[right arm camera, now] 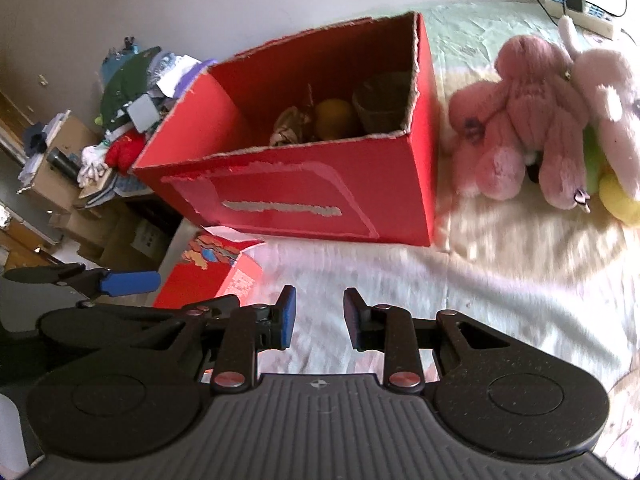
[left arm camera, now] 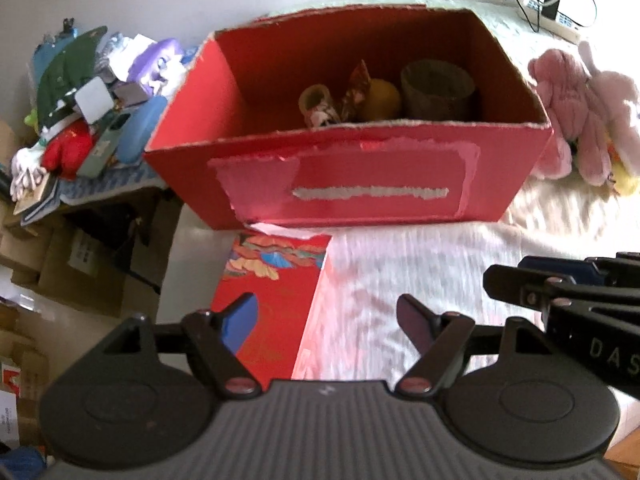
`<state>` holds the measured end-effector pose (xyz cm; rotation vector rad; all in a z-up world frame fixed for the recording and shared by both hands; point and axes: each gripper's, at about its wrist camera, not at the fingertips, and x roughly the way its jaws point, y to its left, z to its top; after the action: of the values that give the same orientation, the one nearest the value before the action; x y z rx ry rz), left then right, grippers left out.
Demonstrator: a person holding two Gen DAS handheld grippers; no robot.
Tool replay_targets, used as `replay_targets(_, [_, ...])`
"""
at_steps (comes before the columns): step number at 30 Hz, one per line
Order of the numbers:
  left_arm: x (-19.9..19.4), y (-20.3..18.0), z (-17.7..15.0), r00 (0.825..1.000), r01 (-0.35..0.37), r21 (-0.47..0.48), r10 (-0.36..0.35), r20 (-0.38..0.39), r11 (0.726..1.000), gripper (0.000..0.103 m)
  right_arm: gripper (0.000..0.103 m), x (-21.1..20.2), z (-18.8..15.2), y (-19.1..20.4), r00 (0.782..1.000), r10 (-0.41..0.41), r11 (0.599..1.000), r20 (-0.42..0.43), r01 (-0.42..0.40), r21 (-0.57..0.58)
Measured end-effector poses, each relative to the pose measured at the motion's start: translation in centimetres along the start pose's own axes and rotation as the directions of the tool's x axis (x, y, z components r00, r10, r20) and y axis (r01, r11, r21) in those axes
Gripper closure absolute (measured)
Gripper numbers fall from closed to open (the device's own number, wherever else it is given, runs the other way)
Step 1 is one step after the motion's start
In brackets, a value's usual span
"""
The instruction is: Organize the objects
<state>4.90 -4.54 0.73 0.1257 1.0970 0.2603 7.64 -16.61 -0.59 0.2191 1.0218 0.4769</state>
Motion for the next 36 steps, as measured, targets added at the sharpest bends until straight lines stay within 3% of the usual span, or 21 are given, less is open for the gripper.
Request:
replay_targets(25, [3.9,2.0,-0.7,0.990,0.136,0.199,-0.125,-0.067,0.970,0.025,0.073,2.5,-2.4,2.7,0.985,-0.170,0.977,-0.022,0.171,0.130])
replay_targets(31, [3.9,2.9,-1.1,0.985,0.159,0.190,-0.144,-0.094,0.969,0.024,0.073,2.9,-2.5,3.8,0.986,-0.155,0.979,-0.053,0.161,0.126])
replay_targets(36, [3.6,4.2,-1.7,0.985,0.153,0.179,-0.136,-0.102,0.972,0.023,0.073,3.6,-2.4,5.0,0.993,-0.086,0.986,-0.085,0.097,0.135])
